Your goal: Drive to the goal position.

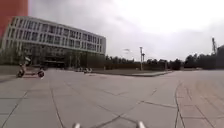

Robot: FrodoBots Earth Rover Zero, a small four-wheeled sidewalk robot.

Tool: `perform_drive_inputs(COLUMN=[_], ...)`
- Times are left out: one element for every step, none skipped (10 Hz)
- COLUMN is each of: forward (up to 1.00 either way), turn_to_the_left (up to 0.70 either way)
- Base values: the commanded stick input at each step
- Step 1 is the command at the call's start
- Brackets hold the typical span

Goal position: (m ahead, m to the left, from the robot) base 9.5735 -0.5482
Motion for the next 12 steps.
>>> perform_drive_inputs(forward=[0.5, 0.5, 0.5, 0.5, 0.5, 0.5, 0.5, 0.5, 0.5, 0.5, 0.5, 0.5], turn_to_the_left=[0.0, 0.0, 0.0, 0.0, 0.0, 0.0, 0.0, 0.0, 0.01, 0.05, 0.13, 0.2])
